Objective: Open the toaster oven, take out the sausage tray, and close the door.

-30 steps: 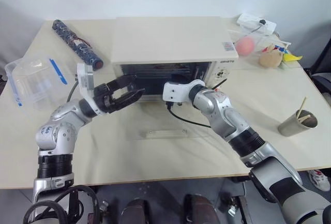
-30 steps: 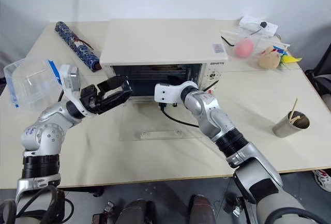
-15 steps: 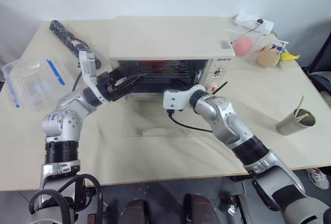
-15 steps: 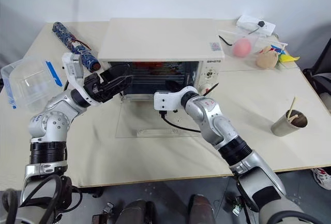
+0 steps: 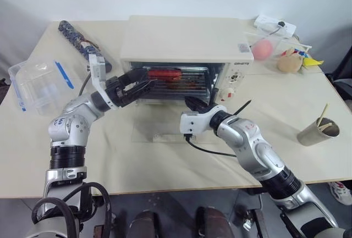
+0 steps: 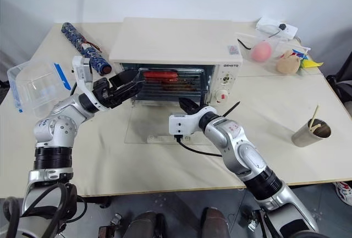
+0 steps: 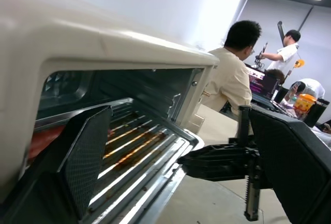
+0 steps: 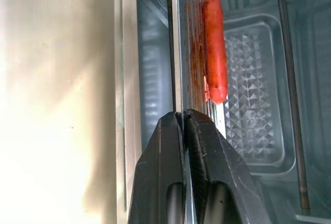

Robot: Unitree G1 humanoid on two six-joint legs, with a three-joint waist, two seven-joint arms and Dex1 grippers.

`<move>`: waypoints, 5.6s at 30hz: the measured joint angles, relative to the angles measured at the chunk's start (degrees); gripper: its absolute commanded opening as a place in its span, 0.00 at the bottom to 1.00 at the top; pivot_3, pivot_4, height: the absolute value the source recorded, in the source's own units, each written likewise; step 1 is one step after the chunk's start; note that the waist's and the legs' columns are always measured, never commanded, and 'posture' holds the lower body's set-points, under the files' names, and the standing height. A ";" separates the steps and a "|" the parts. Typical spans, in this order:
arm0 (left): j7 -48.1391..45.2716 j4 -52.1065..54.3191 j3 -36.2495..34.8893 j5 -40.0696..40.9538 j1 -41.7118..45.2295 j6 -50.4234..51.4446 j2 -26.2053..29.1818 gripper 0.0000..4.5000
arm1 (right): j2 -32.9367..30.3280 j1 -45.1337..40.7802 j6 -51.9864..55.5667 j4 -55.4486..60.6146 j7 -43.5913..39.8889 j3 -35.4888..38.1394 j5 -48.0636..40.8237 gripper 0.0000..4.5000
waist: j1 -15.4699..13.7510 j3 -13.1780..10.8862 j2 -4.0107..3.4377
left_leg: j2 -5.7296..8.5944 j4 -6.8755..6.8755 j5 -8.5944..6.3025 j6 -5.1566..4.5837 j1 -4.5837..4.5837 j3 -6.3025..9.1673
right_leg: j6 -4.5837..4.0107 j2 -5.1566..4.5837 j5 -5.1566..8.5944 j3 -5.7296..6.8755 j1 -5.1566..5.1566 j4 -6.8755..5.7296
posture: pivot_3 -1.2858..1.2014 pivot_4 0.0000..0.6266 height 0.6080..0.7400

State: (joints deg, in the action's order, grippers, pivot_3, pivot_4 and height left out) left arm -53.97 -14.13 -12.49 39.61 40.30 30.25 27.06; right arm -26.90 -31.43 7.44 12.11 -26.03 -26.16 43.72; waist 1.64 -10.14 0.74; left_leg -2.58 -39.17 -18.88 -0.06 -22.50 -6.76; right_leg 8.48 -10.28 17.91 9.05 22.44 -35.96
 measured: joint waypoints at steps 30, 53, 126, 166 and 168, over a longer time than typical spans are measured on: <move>-3.45 -6.20 0.26 -3.34 2.64 -1.47 1.86 1.00 | -3.12 12.10 -6.45 13.19 -1.92 4.46 3.13 0.01 | -0.07 0.00 0.01 | 0.00 0.00 0.00 0.00 -0.01 0.01 | 0.00 0.00 0.00 0.02 0.00 0.00 | 0.52 0.24 1.00; -4.03 -5.17 -0.59 -1.77 -0.27 13.07 10.23 1.00 | -8.14 17.45 -15.96 18.88 -8.48 10.99 -8.38 0.01 | -0.09 0.00 0.02 | 0.00 0.01 0.01 0.00 0.03 0.01 | -0.02 0.01 0.01 -0.02 -0.02 0.01 | 0.52 0.24 1.00; 54.17 11.41 -15.00 71.61 -34.99 43.87 3.48 0.00 | -25.04 18.07 8.55 8.81 -36.12 27.60 -60.24 0.45 | -1.62 0.00 0.05 | 0.08 -0.02 0.01 -0.03 0.48 0.88 | -0.05 0.04 0.02 -0.09 -0.89 0.44 | 0.52 0.24 1.00; 53.87 31.08 -42.06 71.71 -65.40 27.18 -8.38 0.00 | -8.01 -11.27 -3.49 -23.60 -42.88 20.47 -59.23 0.01 | -1.41 -0.04 -0.05 | -0.13 -0.01 -0.01 -0.02 0.36 0.75 | -0.24 0.23 0.10 -0.16 -0.88 0.91 | 0.52 0.24 1.00; 53.88 30.73 -39.46 71.72 -64.29 28.44 -6.78 0.00 | -7.89 -14.64 -2.04 -24.33 -41.97 21.53 -59.67 0.01 | -1.50 -0.04 -0.05 | -0.13 -0.01 -0.01 -0.02 0.36 0.77 | -0.24 0.24 0.10 -0.15 -0.88 0.89 | 0.52 0.24 1.00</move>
State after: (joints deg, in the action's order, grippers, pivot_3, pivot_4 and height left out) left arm -0.09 16.60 -51.95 111.33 -23.99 58.69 20.28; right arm -34.79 -46.07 5.39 -12.22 -68.00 -4.64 -15.95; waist 0.14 -10.18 0.69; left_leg -2.71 -39.19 -18.89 -0.07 -22.14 -5.99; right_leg 8.24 -10.04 18.00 8.90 21.57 -35.07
